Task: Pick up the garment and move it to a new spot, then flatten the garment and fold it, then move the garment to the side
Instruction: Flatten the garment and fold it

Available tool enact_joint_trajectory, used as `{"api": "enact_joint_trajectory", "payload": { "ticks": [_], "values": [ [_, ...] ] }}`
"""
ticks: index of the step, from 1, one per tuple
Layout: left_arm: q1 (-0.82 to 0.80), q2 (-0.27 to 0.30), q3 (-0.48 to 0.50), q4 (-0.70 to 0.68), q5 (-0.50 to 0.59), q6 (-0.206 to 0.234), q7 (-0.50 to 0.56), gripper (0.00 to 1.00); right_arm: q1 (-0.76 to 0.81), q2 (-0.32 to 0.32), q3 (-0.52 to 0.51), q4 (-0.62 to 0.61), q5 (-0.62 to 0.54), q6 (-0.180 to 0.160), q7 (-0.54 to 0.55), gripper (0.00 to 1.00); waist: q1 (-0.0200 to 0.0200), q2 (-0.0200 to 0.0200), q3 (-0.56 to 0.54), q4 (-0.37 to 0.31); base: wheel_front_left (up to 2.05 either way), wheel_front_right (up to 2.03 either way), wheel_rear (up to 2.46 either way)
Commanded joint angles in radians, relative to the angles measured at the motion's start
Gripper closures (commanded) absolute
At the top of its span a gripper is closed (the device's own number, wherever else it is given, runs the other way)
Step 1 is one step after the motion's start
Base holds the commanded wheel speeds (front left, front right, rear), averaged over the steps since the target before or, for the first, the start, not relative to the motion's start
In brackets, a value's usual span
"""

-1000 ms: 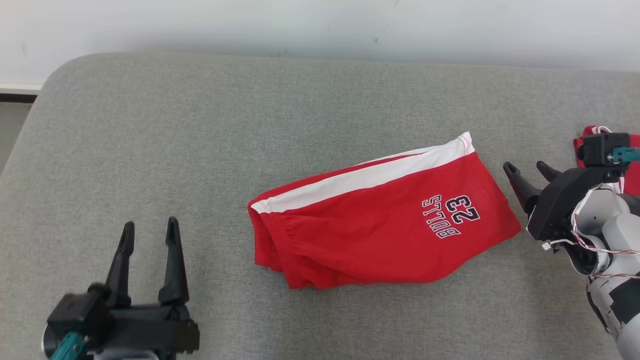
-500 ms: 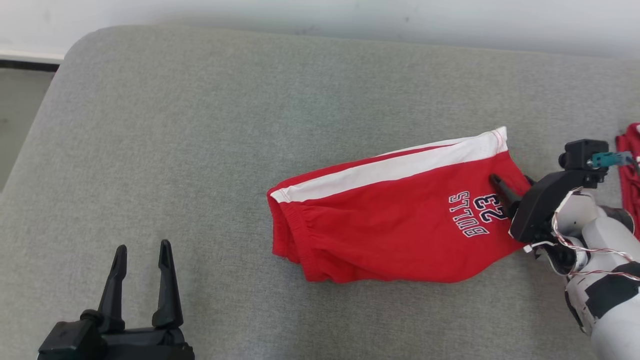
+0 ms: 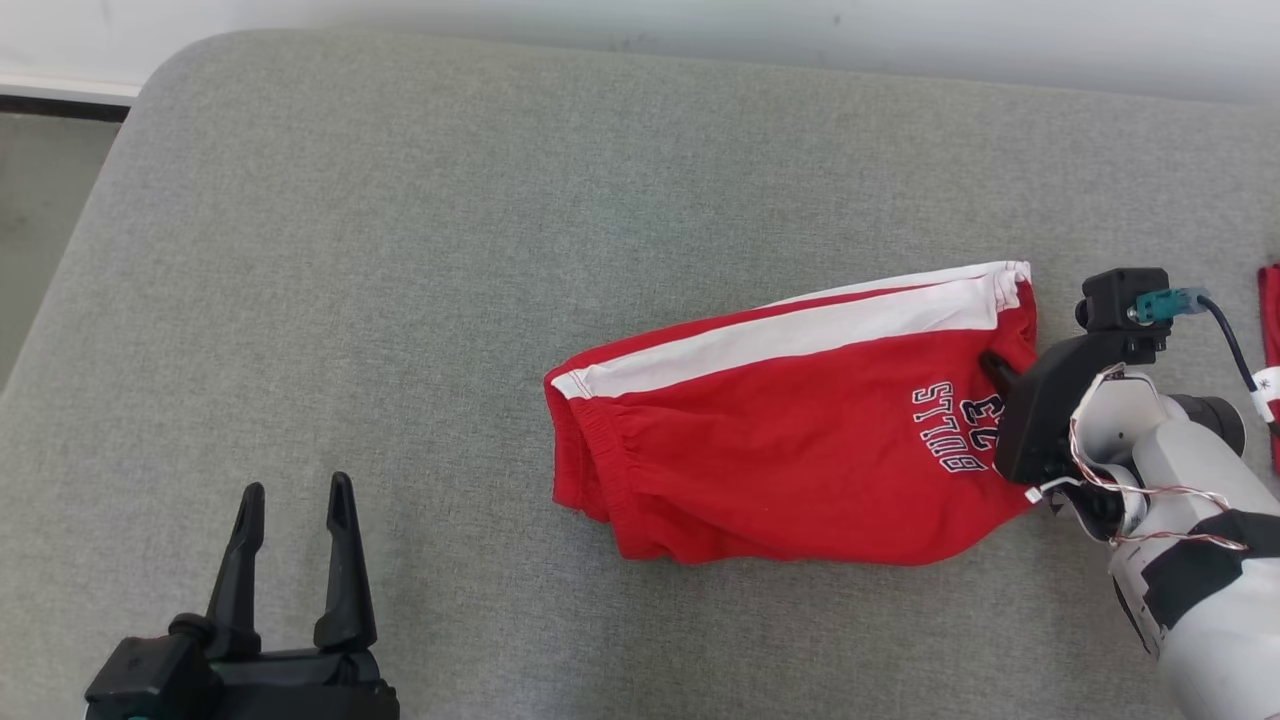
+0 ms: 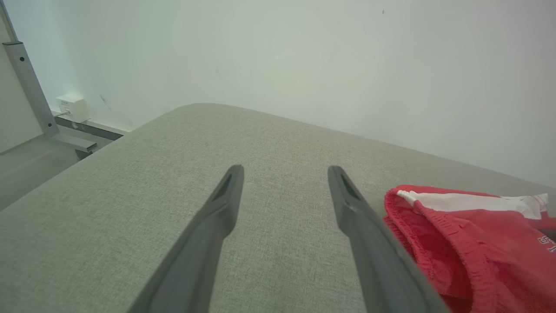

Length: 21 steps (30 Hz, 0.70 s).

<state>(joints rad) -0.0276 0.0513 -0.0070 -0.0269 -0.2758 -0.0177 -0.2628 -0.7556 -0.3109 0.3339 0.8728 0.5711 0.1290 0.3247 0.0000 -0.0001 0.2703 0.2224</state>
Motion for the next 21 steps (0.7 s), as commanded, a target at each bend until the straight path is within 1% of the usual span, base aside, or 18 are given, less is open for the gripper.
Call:
{"api": "enact_joint_trajectory", "payload": {
  "ticks": [1, 2, 3, 9, 12, 16, 18, 21],
  "values": [
    [-0.001, -0.001, 0.000, -0.003, 0.000, 0.003, -0.002, 0.00, 0.064, 0.005, 0.014, 0.029, -0.009, 0.003, 0.019, 1.00, 0.0000, 0.0001, -0.004, -0.005, 0.00, 0.00, 0.00],
    [0.001, -0.001, 0.000, -0.002, 0.002, 0.004, -0.002, 0.00, 0.066, -0.005, 0.007, 0.026, -0.012, 0.000, 0.008, 1.00, 0.0000, 0.0001, -0.008, -0.008, 0.00, 0.00, 0.00],
    [0.001, -0.001, -0.001, -0.006, 0.026, 0.001, -0.002, 0.00, 0.066, -0.034, -0.011, 0.018, -0.033, -0.001, -0.008, 1.00, 0.0000, 0.0001, -0.019, -0.018, 0.00, 0.00, 0.00],
    [0.008, -0.001, -0.016, -0.012, 0.036, -0.001, -0.002, 0.00, 0.078, -0.071, -0.105, -0.042, -0.078, 0.000, -0.078, 1.00, 0.0000, 0.0001, -0.046, -0.057, 0.00, 0.00, 0.00],
    [0.012, -0.001, -0.020, -0.008, 0.041, -0.002, -0.002, 0.00, 0.103, -0.087, -0.154, -0.080, -0.115, 0.000, -0.091, 1.00, 0.0000, 0.0001, -0.056, -0.078, 0.00, 0.00, 0.00],
    [0.013, -0.001, -0.021, -0.011, 0.046, 0.003, -0.002, 0.00, 0.141, -0.111, -0.233, -0.142, -0.175, 0.000, -0.078, 1.00, 0.0000, 0.0001, -0.063, -0.099, 0.00, 0.00, 0.00],
    [0.013, -0.001, -0.019, -0.008, 0.049, 0.001, -0.002, 0.00, 0.161, -0.129, -0.275, -0.179, -0.236, 0.000, -0.063, 1.00, 0.0000, 0.0001, -0.067, -0.106, 0.00, 0.00, 0.00],
    [0.017, -0.001, -0.015, -0.006, 0.044, 0.000, -0.002, 0.00, 0.198, -0.111, -0.342, -0.257, -0.316, 0.000, -0.019, 1.00, 0.0000, 0.0001, -0.078, -0.114, 0.00, 0.00, 0.00]
  ]
}}
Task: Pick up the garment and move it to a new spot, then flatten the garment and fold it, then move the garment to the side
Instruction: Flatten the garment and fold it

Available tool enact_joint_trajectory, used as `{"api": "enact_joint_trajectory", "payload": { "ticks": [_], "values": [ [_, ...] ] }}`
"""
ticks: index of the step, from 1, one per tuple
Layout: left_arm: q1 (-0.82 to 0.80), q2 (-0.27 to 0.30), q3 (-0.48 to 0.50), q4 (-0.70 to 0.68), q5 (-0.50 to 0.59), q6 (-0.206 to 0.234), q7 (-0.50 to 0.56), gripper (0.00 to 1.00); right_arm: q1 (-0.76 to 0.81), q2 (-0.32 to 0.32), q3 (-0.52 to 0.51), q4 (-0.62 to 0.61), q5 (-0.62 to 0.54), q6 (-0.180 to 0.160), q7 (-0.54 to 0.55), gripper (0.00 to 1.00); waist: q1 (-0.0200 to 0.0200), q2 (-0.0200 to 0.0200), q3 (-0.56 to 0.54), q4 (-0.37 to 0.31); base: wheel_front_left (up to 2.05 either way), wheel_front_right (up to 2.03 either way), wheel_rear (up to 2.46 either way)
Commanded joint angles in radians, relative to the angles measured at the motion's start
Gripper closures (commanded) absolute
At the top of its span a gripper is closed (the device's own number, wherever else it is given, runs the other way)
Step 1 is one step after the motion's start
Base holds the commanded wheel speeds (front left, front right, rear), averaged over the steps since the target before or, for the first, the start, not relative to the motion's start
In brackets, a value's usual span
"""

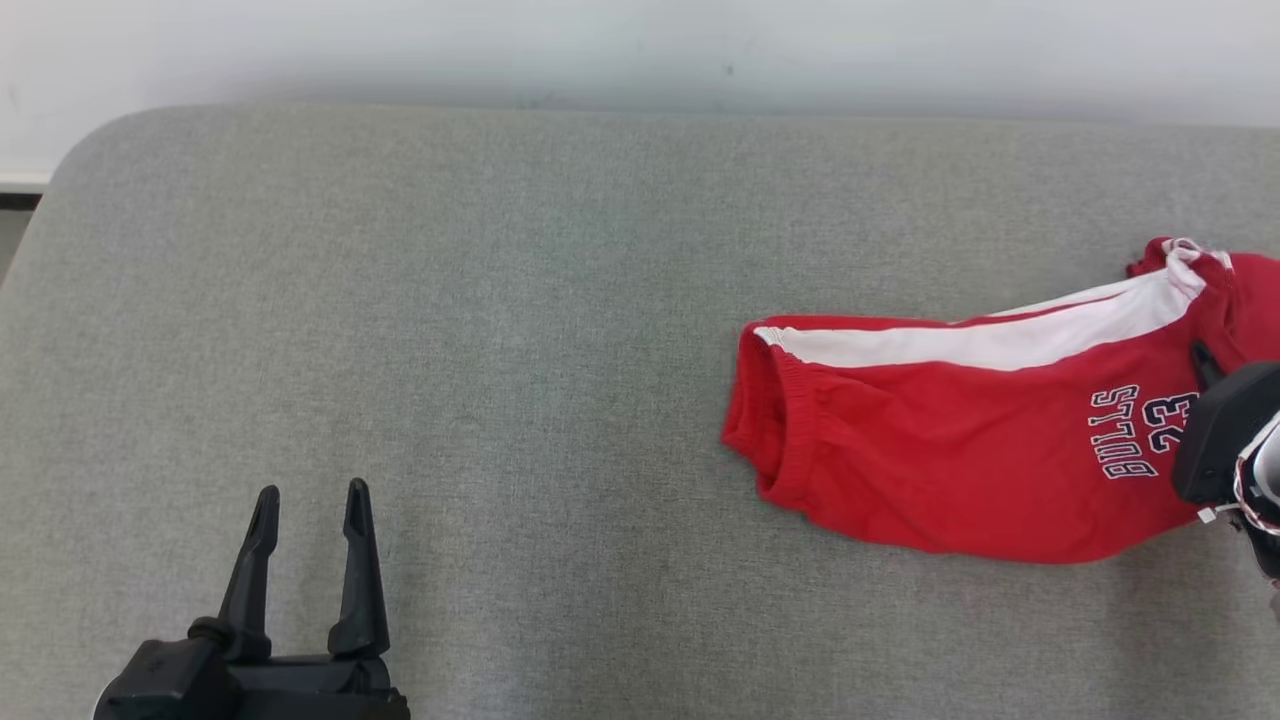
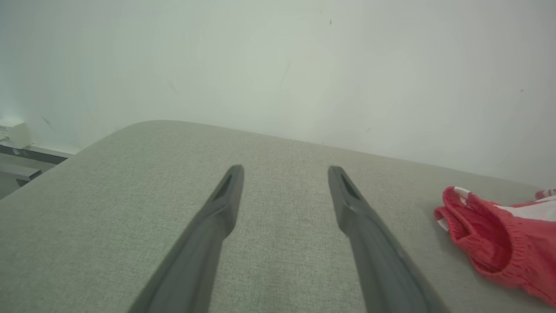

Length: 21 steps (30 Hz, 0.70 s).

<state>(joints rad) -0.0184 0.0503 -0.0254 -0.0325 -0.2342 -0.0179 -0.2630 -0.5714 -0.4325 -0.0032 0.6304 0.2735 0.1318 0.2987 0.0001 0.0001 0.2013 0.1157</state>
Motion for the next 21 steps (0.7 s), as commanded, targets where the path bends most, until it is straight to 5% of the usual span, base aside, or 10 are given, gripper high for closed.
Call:
{"api": "enact_joint_trajectory", "payload": {
  "ticks": [1, 8, 13, 21],
  "values": [
    [0.009, 0.000, 0.003, 0.000, 0.001, 0.000, -0.002, 0.00, 0.027, 0.015, -0.026, -0.044, -0.040, -0.003, 0.024, 1.00, -0.0001, -0.0001, -0.011, -0.008, 0.00, 0.00, 0.00],
    [0.012, 0.000, -0.003, 0.009, -0.003, -0.003, -0.002, 0.00, 0.099, 0.097, -0.020, -0.284, -0.123, -0.003, 0.137, 1.00, -0.0001, -0.0001, -0.028, -0.008, 0.00, 0.00, 0.00],
    [0.012, 0.000, -0.013, 0.013, -0.002, -0.005, -0.002, 0.00, 0.125, 0.158, 0.090, -0.422, -0.107, -0.003, 0.237, 1.00, -0.0001, -0.0001, -0.037, 0.001, 0.00, 0.00, 0.00],
    [0.017, 0.000, -0.011, 0.016, -0.009, -0.007, -0.002, 0.00, 0.052, 0.256, 0.213, -0.359, -0.051, -0.003, 0.304, 1.00, -0.0001, -0.0001, -0.036, 0.017, 0.00, 0.00, 0.00]
  ]
}}
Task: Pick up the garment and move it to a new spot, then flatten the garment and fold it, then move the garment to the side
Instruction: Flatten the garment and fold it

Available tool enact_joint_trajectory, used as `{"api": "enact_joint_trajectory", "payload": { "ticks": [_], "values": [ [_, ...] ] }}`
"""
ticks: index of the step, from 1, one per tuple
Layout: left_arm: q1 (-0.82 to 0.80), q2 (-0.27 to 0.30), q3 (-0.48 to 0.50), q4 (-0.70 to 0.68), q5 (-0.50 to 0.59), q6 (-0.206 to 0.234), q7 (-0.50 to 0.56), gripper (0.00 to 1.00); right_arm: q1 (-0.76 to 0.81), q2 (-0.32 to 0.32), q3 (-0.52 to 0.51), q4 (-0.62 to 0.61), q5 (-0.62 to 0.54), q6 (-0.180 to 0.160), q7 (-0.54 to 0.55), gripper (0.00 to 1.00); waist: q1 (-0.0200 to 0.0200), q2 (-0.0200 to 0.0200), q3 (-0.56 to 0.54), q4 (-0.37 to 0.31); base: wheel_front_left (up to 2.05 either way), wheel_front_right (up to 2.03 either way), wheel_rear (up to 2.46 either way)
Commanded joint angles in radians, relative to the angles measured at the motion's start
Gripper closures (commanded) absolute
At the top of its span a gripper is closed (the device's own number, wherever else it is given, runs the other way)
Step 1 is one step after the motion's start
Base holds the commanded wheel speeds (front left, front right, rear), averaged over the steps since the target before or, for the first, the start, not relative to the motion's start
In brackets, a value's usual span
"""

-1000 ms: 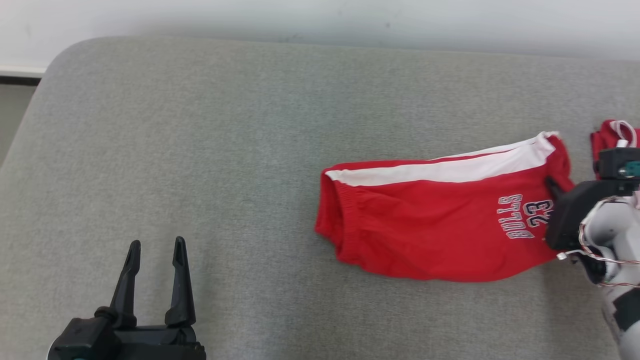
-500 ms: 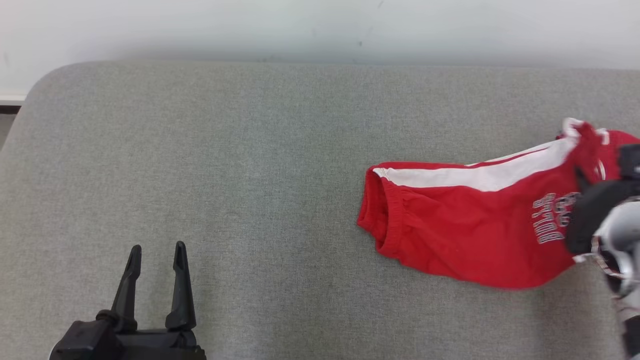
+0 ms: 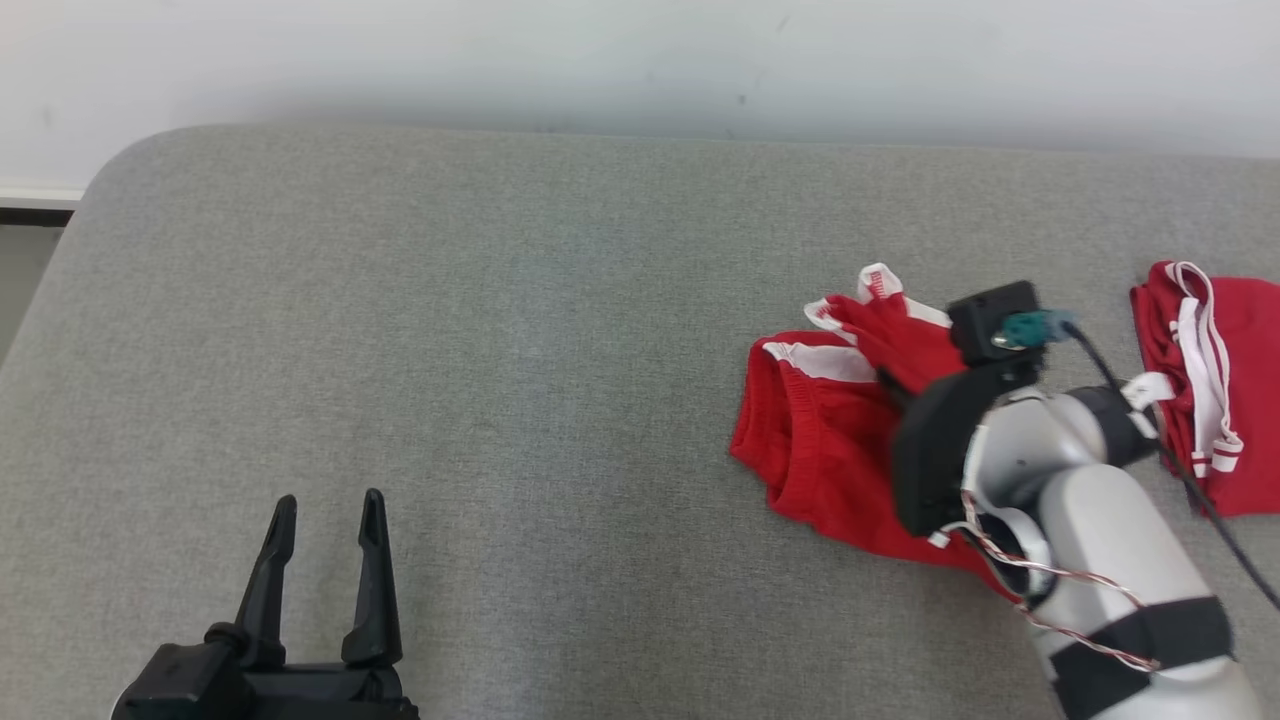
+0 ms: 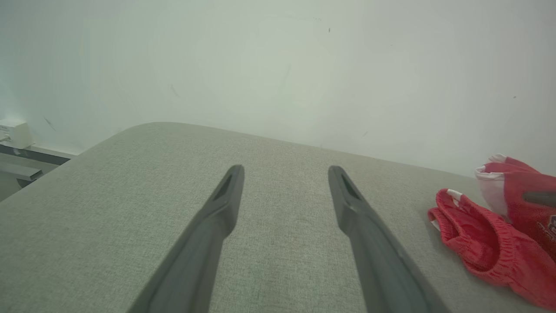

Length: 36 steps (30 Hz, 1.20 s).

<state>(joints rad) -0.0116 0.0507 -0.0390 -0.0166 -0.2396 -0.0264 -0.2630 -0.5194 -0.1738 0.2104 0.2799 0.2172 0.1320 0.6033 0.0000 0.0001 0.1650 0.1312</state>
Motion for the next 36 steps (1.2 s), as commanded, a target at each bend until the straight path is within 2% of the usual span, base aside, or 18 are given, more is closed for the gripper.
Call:
{"api": "enact_joint_trajectory", "payload": {
  "ticks": [1, 7, 8, 9, 10, 17, 25, 26, 27, 30, 36],
  "values": [
    [0.009, 0.000, 0.000, 0.001, -0.004, 0.001, -0.002, 0.00, -0.014, 0.011, 0.006, 0.013, 0.002, -0.003, -0.006, 1.00, 0.0000, -0.0001, 0.002, 0.005, 0.00, 0.00, 0.00],
    [0.009, 0.000, -0.009, 0.004, -0.007, 0.002, -0.002, 0.00, -0.082, 0.067, 0.038, 0.159, -0.016, -0.003, -0.029, 1.00, 0.0000, -0.0001, 0.008, 0.020, 0.00, 0.00, 0.00],
    [0.009, 0.000, -0.011, 0.004, -0.008, 0.003, -0.002, 0.00, -0.095, 0.074, 0.037, 0.179, -0.020, -0.003, -0.041, 0.91, 0.0000, -0.0001, 0.010, 0.022, 0.00, 0.00, 0.00],
    [0.008, 0.000, -0.012, 0.004, -0.007, 0.004, -0.002, 0.00, -0.102, 0.081, 0.034, 0.198, -0.022, -0.003, -0.054, 0.58, 0.0000, -0.0001, 0.011, 0.023, 0.00, 0.00, 0.00],
    [0.007, 0.000, -0.014, 0.004, -0.008, 0.004, -0.002, 0.00, -0.109, 0.088, 0.032, 0.211, -0.022, -0.003, -0.072, 0.00, 0.0000, -0.0001, 0.012, 0.025, 0.00, 0.00, 0.00],
    [-0.003, 0.000, -0.006, 0.001, -0.009, 0.007, -0.002, 0.00, -0.145, 0.098, 0.012, 0.203, 0.077, -0.003, -0.205, 0.00, 0.0000, -0.0001, 0.023, 0.016, 0.00, 0.00, 0.00],
    [-0.013, 0.000, 0.000, -0.002, -0.006, 0.002, -0.002, 0.00, -0.059, -0.042, -0.063, 0.178, 0.014, -0.003, -0.308, 0.00, 0.0000, -0.0001, 0.021, -0.011, 0.00, 0.00, 0.00],
    [-0.014, 0.000, -0.002, -0.002, -0.006, 0.002, -0.002, 0.00, -0.042, -0.056, -0.075, 0.181, -0.002, -0.003, -0.319, 0.60, 0.0000, -0.0001, 0.021, -0.012, 0.00, 0.00, 0.00],
    [-0.016, 0.000, -0.004, -0.002, -0.005, 0.003, -0.002, 0.00, -0.024, -0.066, -0.081, 0.186, -0.015, -0.003, -0.326, 1.00, 0.0000, -0.0001, 0.021, -0.014, 0.00, 0.00, 0.00],
    [-0.019, 0.000, -0.004, -0.001, -0.004, 0.002, -0.002, 0.00, 0.024, -0.076, -0.075, 0.199, -0.033, -0.003, -0.335, 1.00, 0.0000, -0.0001, 0.023, -0.018, 0.00, 0.00, 0.00],
    [-0.023, 0.000, 0.005, 0.006, -0.001, -0.006, -0.002, 0.00, 0.077, -0.032, 0.011, 0.182, -0.002, -0.003, -0.350, 1.00, 0.0000, -0.0001, 0.027, -0.025, 0.00, 0.00, 0.00]
  ]
}}
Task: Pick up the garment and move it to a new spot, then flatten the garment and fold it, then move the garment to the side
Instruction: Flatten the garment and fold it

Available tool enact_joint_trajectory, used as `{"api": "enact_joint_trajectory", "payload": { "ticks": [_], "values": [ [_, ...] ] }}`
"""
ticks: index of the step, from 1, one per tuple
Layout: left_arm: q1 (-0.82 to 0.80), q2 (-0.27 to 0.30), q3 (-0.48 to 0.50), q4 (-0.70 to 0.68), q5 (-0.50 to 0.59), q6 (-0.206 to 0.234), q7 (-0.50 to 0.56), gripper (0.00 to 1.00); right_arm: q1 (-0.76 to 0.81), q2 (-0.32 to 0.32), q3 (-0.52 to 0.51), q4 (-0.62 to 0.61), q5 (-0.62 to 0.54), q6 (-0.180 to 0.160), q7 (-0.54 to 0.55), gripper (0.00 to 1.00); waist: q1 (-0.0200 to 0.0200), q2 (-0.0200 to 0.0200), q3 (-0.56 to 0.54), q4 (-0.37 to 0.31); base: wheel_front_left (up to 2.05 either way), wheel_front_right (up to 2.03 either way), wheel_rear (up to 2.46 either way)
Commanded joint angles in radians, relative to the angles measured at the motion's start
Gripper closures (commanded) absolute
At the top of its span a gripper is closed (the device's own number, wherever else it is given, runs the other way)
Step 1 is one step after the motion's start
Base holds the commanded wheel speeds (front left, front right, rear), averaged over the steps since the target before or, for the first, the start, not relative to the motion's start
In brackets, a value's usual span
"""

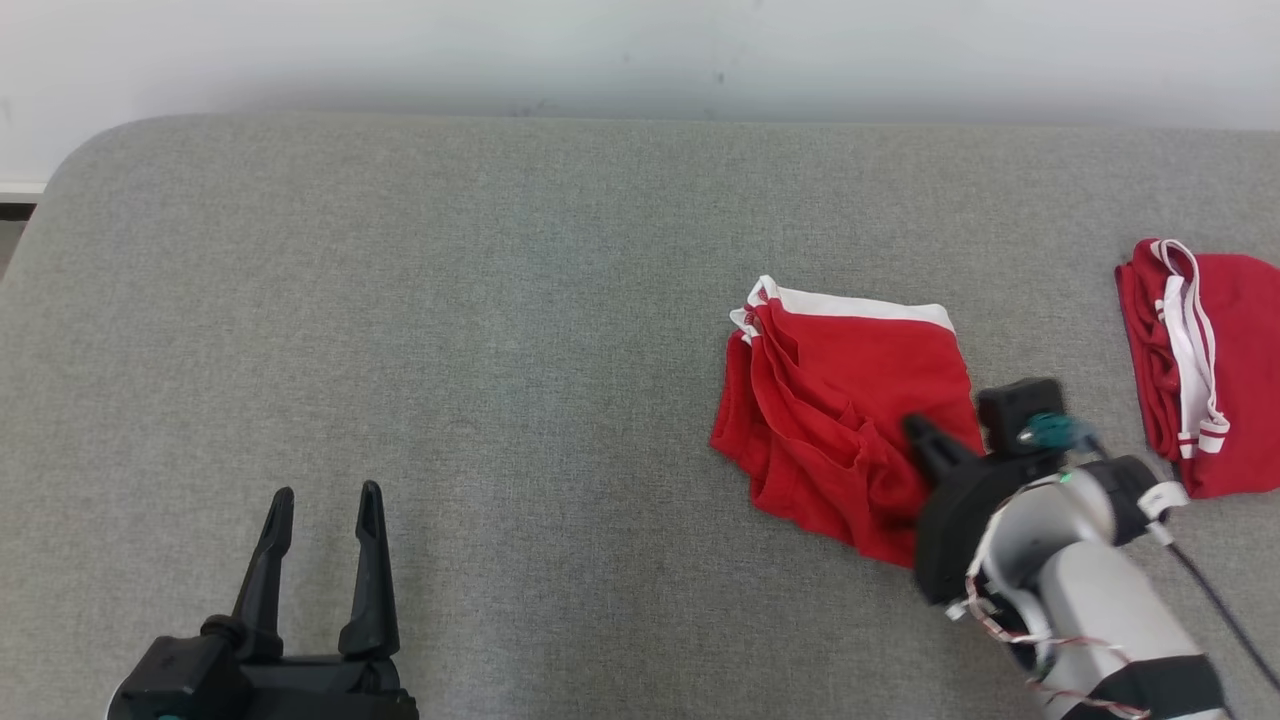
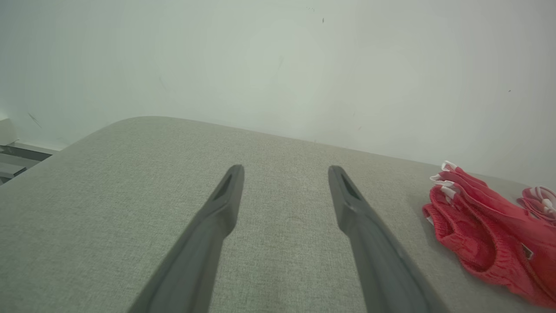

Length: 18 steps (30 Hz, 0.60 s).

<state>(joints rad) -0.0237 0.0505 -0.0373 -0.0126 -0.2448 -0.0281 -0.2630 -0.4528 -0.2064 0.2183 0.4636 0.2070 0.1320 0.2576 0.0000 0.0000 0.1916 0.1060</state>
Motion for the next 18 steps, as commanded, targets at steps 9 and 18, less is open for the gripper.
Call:
{"api": "enact_joint_trajectory", "payload": {
  "ticks": [9, 18],
  "values": [
    [-0.007, 0.000, 0.008, 0.006, 0.006, -0.006, -0.002, 0.00, 0.026, 0.045, 0.258, -0.073, 0.060, -0.003, 0.025, 1.00, 0.0000, 0.0000, -0.007, 0.003, 0.00, 0.00, 0.00],
    [-0.001, 0.000, 0.012, 0.007, 0.003, -0.009, -0.002, 0.00, 0.002, 0.066, 0.411, -0.140, 0.149, -0.003, 0.030, 1.00, 0.0000, 0.0000, -0.013, 0.000, 0.00, 0.00, 0.00]
  ]
}}
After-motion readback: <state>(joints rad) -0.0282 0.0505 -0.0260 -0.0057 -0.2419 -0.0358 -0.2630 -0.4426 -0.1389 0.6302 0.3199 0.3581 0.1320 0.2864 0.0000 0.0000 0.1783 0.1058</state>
